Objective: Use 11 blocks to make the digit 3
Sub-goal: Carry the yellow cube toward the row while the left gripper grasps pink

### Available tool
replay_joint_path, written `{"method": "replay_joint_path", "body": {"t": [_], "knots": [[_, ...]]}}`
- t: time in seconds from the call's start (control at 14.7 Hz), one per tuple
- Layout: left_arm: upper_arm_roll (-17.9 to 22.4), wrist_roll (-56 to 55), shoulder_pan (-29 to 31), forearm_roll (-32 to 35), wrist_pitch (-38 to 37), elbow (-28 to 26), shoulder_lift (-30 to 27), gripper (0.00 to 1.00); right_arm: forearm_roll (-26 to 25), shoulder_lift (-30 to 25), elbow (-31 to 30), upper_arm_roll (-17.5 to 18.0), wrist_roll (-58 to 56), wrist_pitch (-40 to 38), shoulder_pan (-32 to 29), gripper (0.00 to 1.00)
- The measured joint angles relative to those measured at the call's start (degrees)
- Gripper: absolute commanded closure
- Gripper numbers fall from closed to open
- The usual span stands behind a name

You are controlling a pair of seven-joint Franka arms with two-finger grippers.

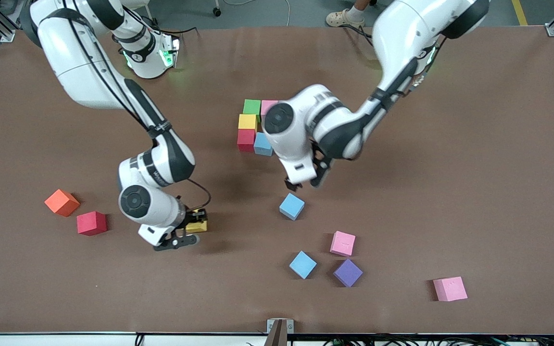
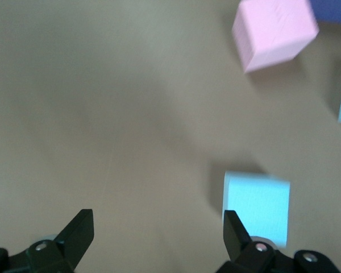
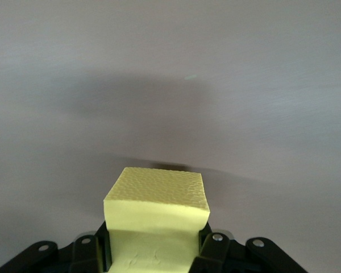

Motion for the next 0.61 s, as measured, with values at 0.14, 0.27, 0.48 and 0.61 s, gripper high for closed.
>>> {"method": "replay_joint_path", "body": {"t": [0.14, 0.27, 0.48, 0.61], "knots": [[-0.3, 7.8, 3.7, -0.1, 1.5, -0.2, 0.0, 0.00, 0.9, 0.0, 0.0, 0.0, 1.5, -1.3, 2.6, 0.55], [-0.3, 15.1, 6.6, -0.2, 3.3, -0.3, 0.0, 0.00, 1.3, -0.1, 0.0, 0.0, 4.1, -2.8, 4.8, 0.55], [-0.3, 26.7, 10.9, -0.2, 6.7, -0.8, 0.2, 0.00, 1.5, -0.9, -0.1, 0.1, 7.4, -4.3, 8.2, 0.55], [-0.3, 36.7, 13.9, -0.3, 7.6, -1.1, 0.4, 0.00, 1.5, -1.6, -0.9, 0.1, 9.2, -4.9, 10.2, 0.55]]}}
